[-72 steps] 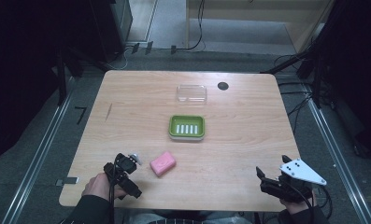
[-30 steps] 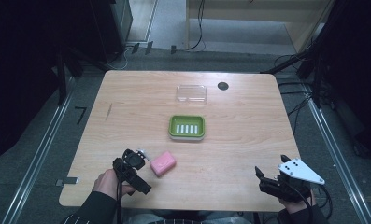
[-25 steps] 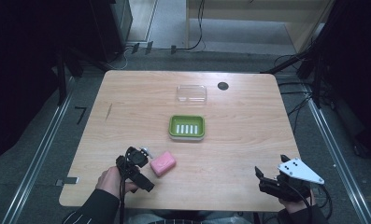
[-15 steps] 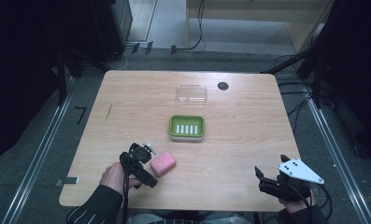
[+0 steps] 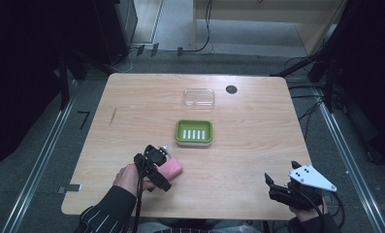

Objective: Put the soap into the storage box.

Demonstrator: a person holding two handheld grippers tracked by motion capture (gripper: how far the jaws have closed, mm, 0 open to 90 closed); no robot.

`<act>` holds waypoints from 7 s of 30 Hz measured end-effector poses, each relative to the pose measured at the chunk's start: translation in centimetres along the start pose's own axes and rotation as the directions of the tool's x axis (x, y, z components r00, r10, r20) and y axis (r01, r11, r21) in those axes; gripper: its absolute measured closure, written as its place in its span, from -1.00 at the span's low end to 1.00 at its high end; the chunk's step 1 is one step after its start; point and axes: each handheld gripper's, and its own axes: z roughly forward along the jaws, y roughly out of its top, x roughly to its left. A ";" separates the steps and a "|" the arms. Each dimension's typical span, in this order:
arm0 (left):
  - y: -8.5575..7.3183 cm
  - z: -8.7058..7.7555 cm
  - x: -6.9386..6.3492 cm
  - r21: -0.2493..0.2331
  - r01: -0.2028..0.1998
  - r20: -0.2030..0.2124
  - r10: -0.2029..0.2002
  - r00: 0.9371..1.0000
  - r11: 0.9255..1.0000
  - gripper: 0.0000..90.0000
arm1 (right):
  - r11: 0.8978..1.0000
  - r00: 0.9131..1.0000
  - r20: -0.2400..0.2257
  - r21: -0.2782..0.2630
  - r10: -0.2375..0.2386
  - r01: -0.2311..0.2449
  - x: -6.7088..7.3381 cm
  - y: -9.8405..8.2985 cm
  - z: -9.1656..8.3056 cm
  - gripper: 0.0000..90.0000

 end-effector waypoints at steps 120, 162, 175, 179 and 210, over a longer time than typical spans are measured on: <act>5.5 0.6 0.1 0.033 -0.225 -0.057 0.227 0.972 0.974 -0.14 | 1.000 1.000 0.005 -0.005 0.011 -0.011 -0.1 -0.1 -0.1 -0.70; 9.1 -1.1 0.7 -0.002 -0.414 -0.056 0.414 0.909 0.910 -0.14 | 1.000 1.000 0.002 0.000 0.010 -0.010 -0.1 -0.1 -0.1 -0.70; 10.3 -1.4 1.3 -0.004 -0.457 -0.057 0.456 0.888 0.890 -0.14 | 1.000 1.000 0.002 0.002 0.008 -0.008 -0.1 -0.1 -0.1 -0.70; 10.6 -1.5 1.4 -0.005 -0.465 -0.055 0.464 0.884 0.885 -0.14 | 1.000 1.000 0.001 0.002 0.008 -0.008 -0.1 -0.1 -0.1 -0.70; 13.3 -2.1 1.6 -0.011 -0.569 -0.066 0.567 0.821 0.822 -0.14 | 1.000 1.000 0.000 0.002 0.009 -0.009 -0.1 -0.1 -0.1 -0.70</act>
